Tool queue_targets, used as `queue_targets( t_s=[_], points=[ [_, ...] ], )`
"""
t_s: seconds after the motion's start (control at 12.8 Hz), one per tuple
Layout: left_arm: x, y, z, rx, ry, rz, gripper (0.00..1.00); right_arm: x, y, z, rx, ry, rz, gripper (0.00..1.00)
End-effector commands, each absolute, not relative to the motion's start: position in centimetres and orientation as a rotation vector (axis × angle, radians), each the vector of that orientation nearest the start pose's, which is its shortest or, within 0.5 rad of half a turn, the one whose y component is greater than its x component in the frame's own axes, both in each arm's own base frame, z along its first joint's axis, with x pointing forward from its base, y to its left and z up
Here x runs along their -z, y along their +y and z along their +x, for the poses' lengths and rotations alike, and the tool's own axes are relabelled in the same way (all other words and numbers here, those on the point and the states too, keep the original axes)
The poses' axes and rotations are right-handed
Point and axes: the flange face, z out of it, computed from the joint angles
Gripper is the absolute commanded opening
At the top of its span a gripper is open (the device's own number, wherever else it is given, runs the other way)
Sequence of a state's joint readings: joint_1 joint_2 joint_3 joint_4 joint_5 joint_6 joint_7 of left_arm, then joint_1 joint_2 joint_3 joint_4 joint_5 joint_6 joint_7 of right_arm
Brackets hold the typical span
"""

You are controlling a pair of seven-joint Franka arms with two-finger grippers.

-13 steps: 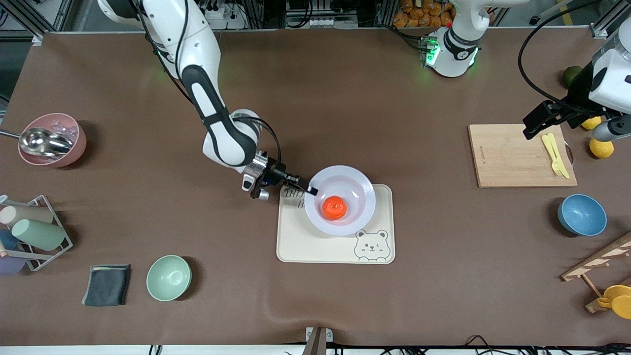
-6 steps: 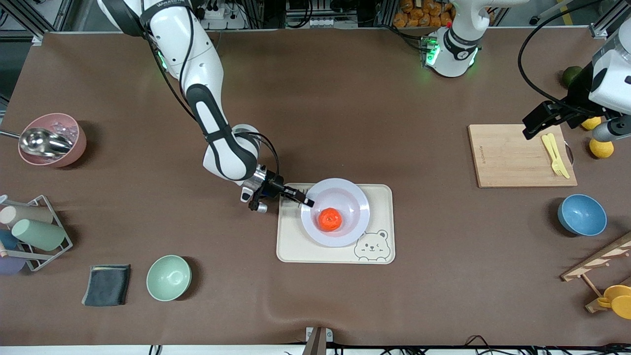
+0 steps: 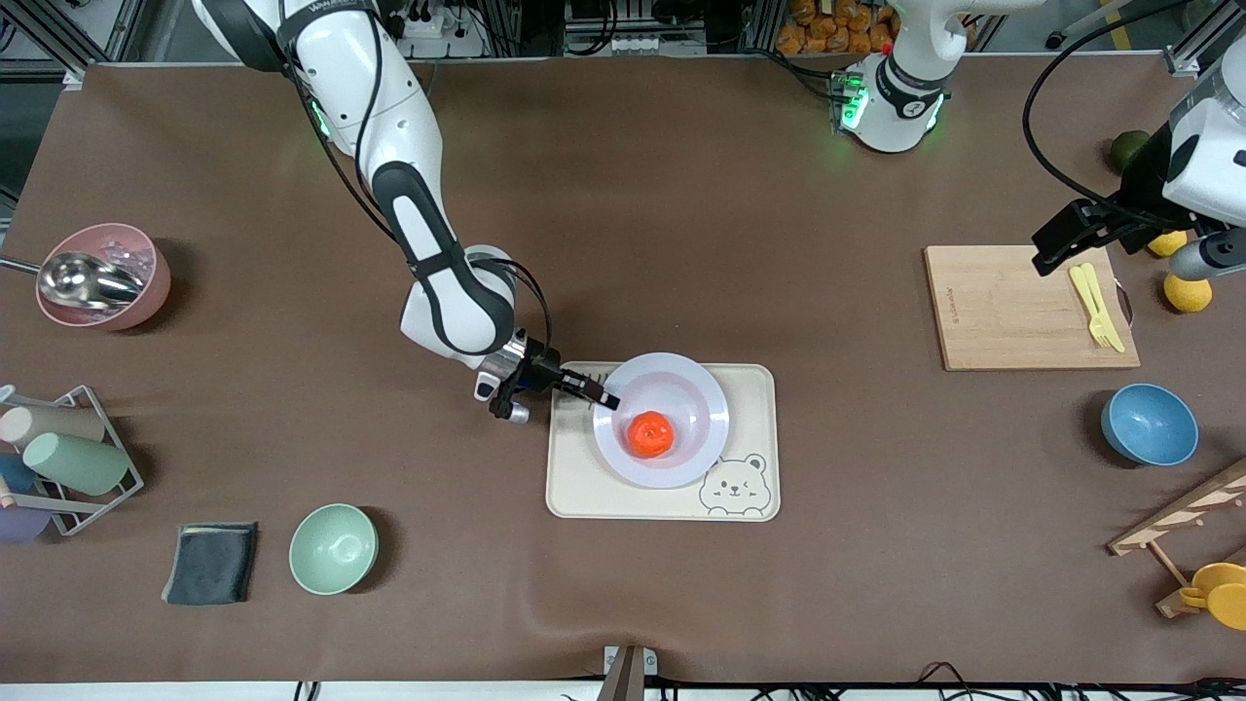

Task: Place orange and plate with both arms
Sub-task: 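Open the right gripper and release the plate rim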

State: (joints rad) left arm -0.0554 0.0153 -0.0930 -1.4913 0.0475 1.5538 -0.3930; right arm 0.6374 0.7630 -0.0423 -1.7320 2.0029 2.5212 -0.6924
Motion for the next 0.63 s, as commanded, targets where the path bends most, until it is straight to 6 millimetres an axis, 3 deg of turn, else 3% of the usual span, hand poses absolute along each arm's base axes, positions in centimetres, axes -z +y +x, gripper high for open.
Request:
queue_targets(
  t_s=[0.0, 0.31, 0.55],
  points=[
    [-65.5, -7.36, 54.78, 0.082, -0.365, -3.101, 1.0, -13.59, 36.01, 55.17, 0.086, 0.518, -2.07, 0.34],
    [-65.5, -7.36, 54.78, 0.082, -0.365, -3.101, 1.0, -13.53, 36.04, 55.07, 0.075, 0.534, -2.069, 0.51],
    [-65.36, -7.45, 54.83, 0.079, -0.363, -3.101, 1.0, -13.88, 36.09, 55.23, 0.029, 0.548, -2.094, 0.51]
  ],
)
